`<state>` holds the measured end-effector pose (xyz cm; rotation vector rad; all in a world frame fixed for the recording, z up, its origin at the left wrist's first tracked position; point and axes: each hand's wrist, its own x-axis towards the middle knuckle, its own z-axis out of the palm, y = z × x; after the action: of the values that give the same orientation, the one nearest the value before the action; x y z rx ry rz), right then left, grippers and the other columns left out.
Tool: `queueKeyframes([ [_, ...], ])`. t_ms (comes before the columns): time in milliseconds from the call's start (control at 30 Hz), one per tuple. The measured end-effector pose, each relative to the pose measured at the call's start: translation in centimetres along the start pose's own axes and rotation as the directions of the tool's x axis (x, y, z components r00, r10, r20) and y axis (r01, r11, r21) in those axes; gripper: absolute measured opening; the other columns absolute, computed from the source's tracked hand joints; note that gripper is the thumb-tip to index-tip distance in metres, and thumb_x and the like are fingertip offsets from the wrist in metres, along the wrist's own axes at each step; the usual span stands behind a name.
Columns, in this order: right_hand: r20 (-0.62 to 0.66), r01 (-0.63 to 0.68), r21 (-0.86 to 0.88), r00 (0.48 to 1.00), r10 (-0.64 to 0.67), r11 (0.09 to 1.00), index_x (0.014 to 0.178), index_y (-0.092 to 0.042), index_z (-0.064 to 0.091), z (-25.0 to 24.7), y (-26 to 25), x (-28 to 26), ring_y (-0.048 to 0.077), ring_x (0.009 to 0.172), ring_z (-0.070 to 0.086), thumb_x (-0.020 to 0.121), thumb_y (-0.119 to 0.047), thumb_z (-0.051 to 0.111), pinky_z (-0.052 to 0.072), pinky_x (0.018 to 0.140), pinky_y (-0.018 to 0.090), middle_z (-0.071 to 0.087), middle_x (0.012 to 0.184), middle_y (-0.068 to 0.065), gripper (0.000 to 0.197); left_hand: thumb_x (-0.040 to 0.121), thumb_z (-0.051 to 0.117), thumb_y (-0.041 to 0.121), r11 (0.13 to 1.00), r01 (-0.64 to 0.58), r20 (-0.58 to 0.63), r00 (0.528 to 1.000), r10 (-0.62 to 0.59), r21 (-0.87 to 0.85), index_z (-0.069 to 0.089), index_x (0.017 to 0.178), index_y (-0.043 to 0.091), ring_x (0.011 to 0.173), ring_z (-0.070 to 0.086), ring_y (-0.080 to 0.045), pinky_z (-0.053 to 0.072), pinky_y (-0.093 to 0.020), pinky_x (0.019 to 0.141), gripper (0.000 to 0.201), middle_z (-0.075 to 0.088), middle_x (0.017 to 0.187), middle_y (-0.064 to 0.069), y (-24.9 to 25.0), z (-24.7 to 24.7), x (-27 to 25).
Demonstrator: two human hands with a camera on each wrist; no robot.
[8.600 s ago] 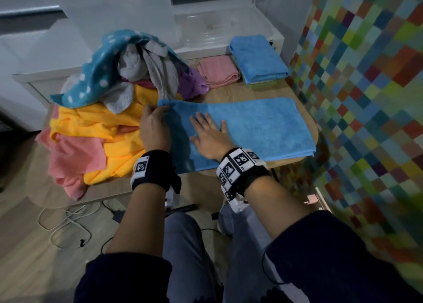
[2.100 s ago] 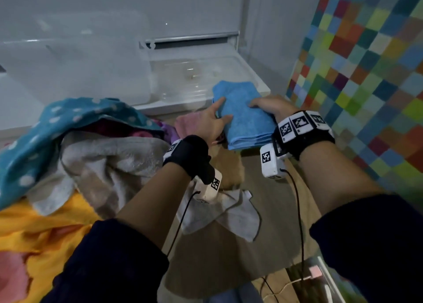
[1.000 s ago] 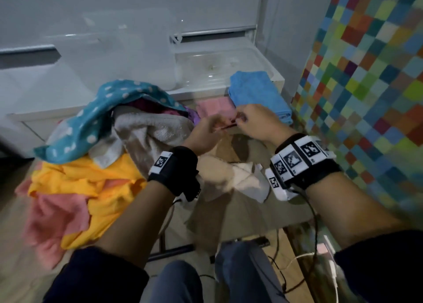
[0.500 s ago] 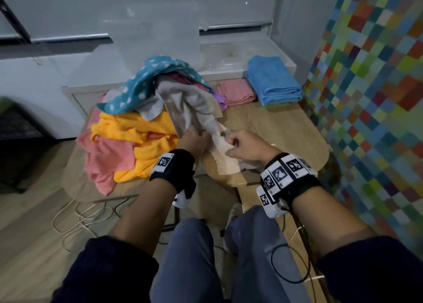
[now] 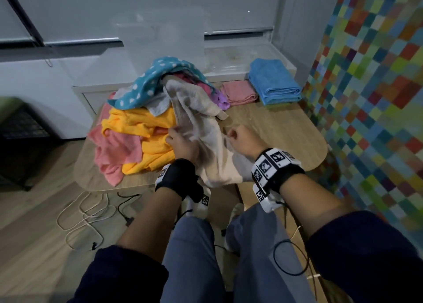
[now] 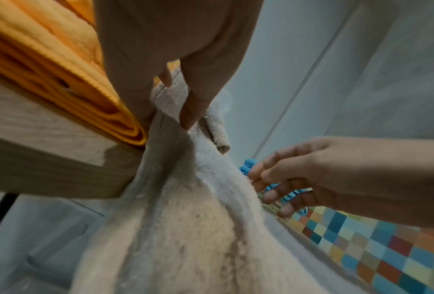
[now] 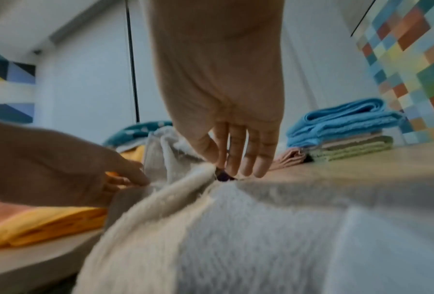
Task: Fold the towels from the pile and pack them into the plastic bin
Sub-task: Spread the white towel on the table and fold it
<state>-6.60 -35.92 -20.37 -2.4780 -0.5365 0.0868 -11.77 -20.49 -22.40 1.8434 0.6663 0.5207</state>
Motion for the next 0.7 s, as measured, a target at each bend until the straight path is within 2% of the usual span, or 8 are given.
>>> queueKeyframes([
  [133, 0.001, -0.069, -0.177, 0.997, 0.071, 0.982, 0.097, -0.006, 0.058, 2.2, 0.1, 1.5, 0.033, 0.095, 0.059, 0.088, -0.018, 0.056, 0.047, 0.078, 0.037, 0.061, 0.101, 0.017, 0.015, 0.07, 0.067, -0.003, 0.999, 0.029, 0.057, 0.998, -0.031, 0.041, 0.032, 0.132, 0.002, 0.119, 0.042, -0.034, 0.037, -0.031, 0.096, 0.071, 0.042, 0.13, -0.022, -0.8, -1.1, 0.3],
  [200, 0.004, -0.093, -0.133, 0.996, 0.094, 0.987, 0.093, -0.003, 0.06, 2.6, -0.2, 2.0, 0.034, 0.092, 0.06, 0.087, -0.015, 0.056, 0.043, 0.071, 0.033, 0.063, 0.098, 0.02, 0.015, 0.071, 0.071, 0.003, 0.999, 0.033, 0.077, 0.996, -0.035, 0.021, 0.033, 0.13, 0.003, 0.109, 0.051, -0.027, 0.044, -0.034, 0.089, 0.07, 0.051, 0.12, -0.012, -1.0, -1.5, 0.6],
  [300, 0.041, -0.167, 0.077, 0.986, 0.164, 0.983, 0.061, -0.011, 0.049, 2.4, -0.4, 2.6, 0.023, 0.066, 0.056, 0.078, -0.011, 0.061, 0.036, 0.056, 0.024, 0.055, 0.068, 0.008, 0.021, 0.077, 0.072, 0.011, 0.994, 0.099, 0.123, 0.987, -0.103, 0.036, 0.053, 0.111, 0.002, 0.088, 0.053, -0.019, 0.042, -0.03, 0.07, 0.04, 0.056, 0.097, -0.008, -1.2, -1.7, 1.3],
  [367, 0.046, -0.219, 0.302, 0.976, 0.215, 0.928, 0.059, -0.016, 0.049, 1.3, -0.8, 2.5, 0.009, 0.054, 0.045, 0.079, -0.008, 0.061, 0.035, 0.045, 0.018, 0.047, 0.059, -0.002, 0.025, 0.078, 0.072, 0.013, 0.992, 0.125, 0.208, 0.97, -0.122, -0.001, 0.064, 0.09, 0.004, 0.079, 0.057, -0.021, 0.047, -0.035, 0.069, 0.016, 0.062, 0.085, -0.011, -1.1, -1.9, 1.5],
  [433, 0.079, -0.284, 0.545, 0.954, 0.289, 0.789, 0.071, -0.012, 0.057, 0.0, -1.0, 2.3, 0.01, 0.055, 0.048, 0.08, -0.001, 0.056, 0.039, 0.044, 0.015, 0.051, 0.063, -0.001, 0.014, 0.082, 0.068, 0.013, 0.99, 0.138, 0.29, 0.949, -0.126, -0.021, 0.064, 0.072, 0.007, 0.077, 0.056, -0.024, 0.047, -0.036, 0.071, 0.012, 0.061, 0.077, -0.014, -0.9, -2.1, 1.6],
  [533, 0.154, -0.402, 0.754, 0.877, 0.455, 0.52, 0.065, -0.009, 0.053, -2.5, -0.2, 2.1, 0.022, 0.052, 0.048, 0.075, -0.002, 0.052, 0.041, 0.051, 0.024, 0.049, 0.06, 0.007, 0.012, 0.089, 0.056, 0.014, 0.987, 0.125, 0.364, 0.928, -0.081, -0.098, 0.06, 0.075, 0.008, 0.086, 0.058, -0.028, 0.047, -0.038, 0.078, 0.016, 0.061, 0.084, -0.017, 0.4, -2.1, 1.7],
  [600, 0.182, -0.384, 0.851, 0.856, 0.483, 0.359, 0.063, -0.012, 0.055, -4.2, 0.3, 1.9, 0.025, 0.053, 0.049, 0.071, -0.011, 0.058, 0.043, 0.053, 0.026, 0.051, 0.056, 0.007, 0.009, 0.087, 0.051, 0.023, 0.993, 0.012, 0.35, 0.936, 0.032, -0.121, 0.057, 0.086, 0.005, 0.094, 0.059, -0.029, 0.048, -0.043, 0.085, 0.019, 0.06, 0.095, -0.02, 1.6, -2.0, 2.1],
  [700, 0.184, -0.266, 0.954, 0.886, 0.426, 0.141, 0.076, -0.014, 0.065, -7.0, 0.8, 1.3, 0.018, 0.06, 0.063, 0.083, -0.027, 0.061, 0.052, 0.057, 0.024, 0.068, 0.065, 0.003, 0.015, 0.09, 0.046, 0.021, 0.974, -0.173, 0.31, 0.927, 0.211, -0.145, 0.043, 0.079, 0.016, 0.08, 0.045, -0.022, 0.041, -0.04, 0.071, 0.013, 0.044, 0.081, -0.011, 4.0, -2.1, 2.5],
])
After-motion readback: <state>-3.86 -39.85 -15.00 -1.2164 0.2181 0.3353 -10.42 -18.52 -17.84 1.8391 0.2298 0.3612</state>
